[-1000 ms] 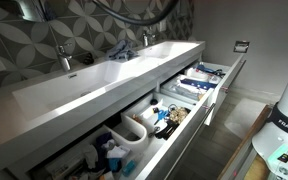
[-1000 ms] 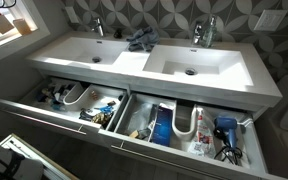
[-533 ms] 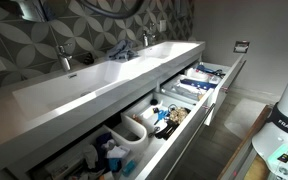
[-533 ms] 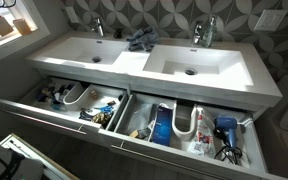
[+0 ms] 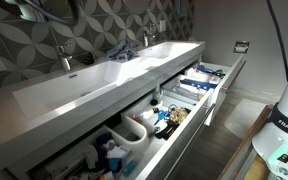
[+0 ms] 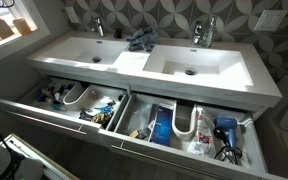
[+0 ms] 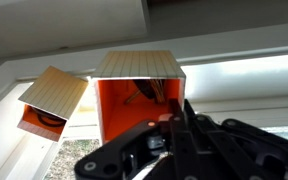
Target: Remove the box from the open drawer on the left and put it on the windowsill.
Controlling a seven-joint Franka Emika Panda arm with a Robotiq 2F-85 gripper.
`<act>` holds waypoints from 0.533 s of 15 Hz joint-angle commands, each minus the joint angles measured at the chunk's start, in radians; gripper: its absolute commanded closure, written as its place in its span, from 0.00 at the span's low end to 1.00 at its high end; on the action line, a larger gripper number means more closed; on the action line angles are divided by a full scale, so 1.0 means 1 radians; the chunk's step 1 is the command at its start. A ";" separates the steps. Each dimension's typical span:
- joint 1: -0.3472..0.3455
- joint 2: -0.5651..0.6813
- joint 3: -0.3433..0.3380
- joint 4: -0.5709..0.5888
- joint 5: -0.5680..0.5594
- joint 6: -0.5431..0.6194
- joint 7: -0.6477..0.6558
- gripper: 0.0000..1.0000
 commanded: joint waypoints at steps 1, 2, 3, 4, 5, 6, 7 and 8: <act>0.038 0.116 0.010 0.162 -0.087 -0.105 0.051 0.99; 0.049 0.135 0.009 0.188 -0.094 -0.122 0.052 0.99; 0.061 0.155 0.007 0.215 -0.102 -0.139 0.052 0.99; 0.072 0.173 0.006 0.241 -0.105 -0.157 0.048 0.99; 0.084 0.192 0.003 0.267 -0.111 -0.174 0.045 0.99; 0.094 0.208 0.001 0.291 -0.113 -0.190 0.042 0.99; 0.105 0.222 -0.002 0.313 -0.115 -0.208 0.041 0.99; 0.117 0.237 -0.007 0.335 -0.119 -0.222 0.041 0.99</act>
